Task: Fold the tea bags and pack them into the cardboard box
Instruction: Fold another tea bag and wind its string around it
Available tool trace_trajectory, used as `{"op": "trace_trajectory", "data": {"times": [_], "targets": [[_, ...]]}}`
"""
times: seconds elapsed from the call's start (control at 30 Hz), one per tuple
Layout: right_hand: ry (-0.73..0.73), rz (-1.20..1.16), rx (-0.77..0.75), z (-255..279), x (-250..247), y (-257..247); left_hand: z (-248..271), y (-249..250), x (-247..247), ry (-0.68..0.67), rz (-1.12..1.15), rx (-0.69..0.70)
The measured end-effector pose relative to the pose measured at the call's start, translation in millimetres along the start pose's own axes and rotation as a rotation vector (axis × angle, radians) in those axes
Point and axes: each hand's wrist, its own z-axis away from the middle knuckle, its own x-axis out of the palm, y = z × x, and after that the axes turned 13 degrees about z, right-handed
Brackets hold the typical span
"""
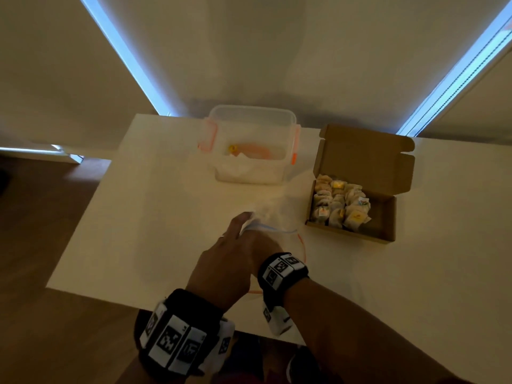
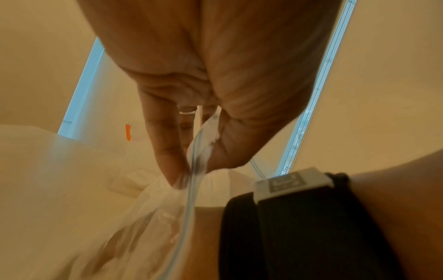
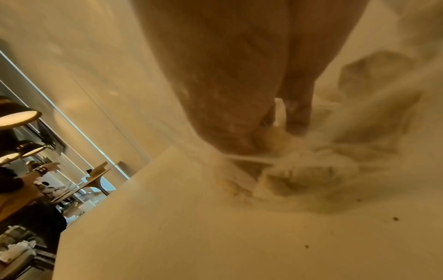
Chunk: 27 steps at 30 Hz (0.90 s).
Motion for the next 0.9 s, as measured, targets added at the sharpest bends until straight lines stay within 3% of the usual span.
{"op": "trace_trajectory", "data": {"times": [0.17, 0.27, 0.4, 0.6, 0.7, 0.9], "targets": [[0.105, -0.018, -0.033, 0, 6, 0, -8, -9, -3, 0.033, 0.038, -0.018], [0.074, -0.072, -0.025, 5, 5, 2, -9, -8, -4, 0.043, 0.042, -0.014], [0.104, -0.176, 0.014, 29, -16, 9, -11, -9, -6, 0.058, 0.078, -0.037], [0.269, -0.159, 0.061, 89, -60, 33, -15, -6, -22, 0.085, 0.031, -0.091], [0.39, -0.188, 0.11, 113, -84, 52, -14, -6, -33, 0.117, -0.037, -0.061], [0.456, -0.374, 0.139, 131, -106, 78, -17, 8, -54, 0.122, -0.093, -0.022]]}}
